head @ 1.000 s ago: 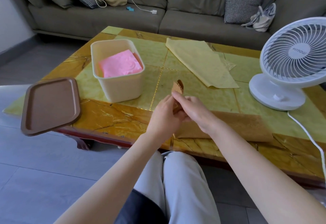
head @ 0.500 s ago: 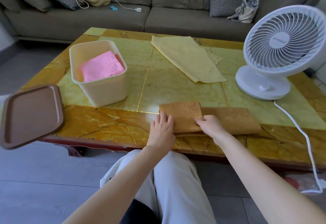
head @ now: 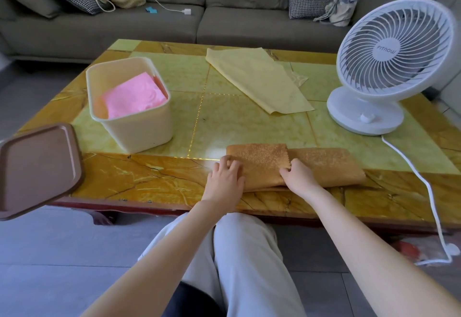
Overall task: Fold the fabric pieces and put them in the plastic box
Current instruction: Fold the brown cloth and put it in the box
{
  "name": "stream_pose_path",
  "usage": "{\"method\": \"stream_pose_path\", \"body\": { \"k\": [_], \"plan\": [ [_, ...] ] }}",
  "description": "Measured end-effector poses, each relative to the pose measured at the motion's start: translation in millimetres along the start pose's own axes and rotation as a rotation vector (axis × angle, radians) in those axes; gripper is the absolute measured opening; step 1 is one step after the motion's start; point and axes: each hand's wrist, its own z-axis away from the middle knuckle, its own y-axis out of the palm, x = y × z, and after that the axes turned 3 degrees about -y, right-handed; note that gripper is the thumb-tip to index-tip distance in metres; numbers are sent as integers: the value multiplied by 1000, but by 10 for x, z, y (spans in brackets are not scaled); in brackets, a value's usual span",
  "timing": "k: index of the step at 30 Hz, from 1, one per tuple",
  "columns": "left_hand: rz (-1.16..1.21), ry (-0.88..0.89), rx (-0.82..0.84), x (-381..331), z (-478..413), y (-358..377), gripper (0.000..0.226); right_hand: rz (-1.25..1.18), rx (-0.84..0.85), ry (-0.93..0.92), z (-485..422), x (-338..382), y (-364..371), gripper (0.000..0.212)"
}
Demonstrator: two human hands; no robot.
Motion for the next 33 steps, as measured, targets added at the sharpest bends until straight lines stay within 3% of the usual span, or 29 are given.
{"method": "stream_pose_path", "body": {
  "k": [4, 7, 10, 12, 14, 19, 22, 25, 28, 33],
  "plan": [
    [-85, -55, 44, 0, -43, 34, 47, 16, -36, 5, 16, -7, 5, 15],
    [-152, -71, 56, -6, -59, 68, 49, 134, -209, -32, 97, -4, 43, 36],
    [-168, -72, 49, -12, -77, 81, 50, 323, -383, -272, 198, 17, 92, 40],
    [-158, -75, 54, -15, -91, 78, 51, 322, -315, -421, 235, 50, 148, 43],
    [-117, -83, 69, -27, -106, 70, 50, 310, -195, -454, 245, 68, 214, 50],
    [348, -146, 43, -67, -166, 26, 50, 291, 25, -239, 167, 21, 241, 64],
    [612, -242, 57, -94, -168, -42, 64, 358, 53, -233, 116, -13, 217, 60],
    [668, -284, 95, -163, -156, -101, 69, 339, 72, -219, 115, 27, 191, 57],
    [768, -238, 20, -267, -109, -243, 62, 199, 95, -214, 172, 164, 168, 54],
    [978, -149, -118, -407, -23, -542, 42, -72, 35, -347, 335, 617, 199, 30]
  ]
}}
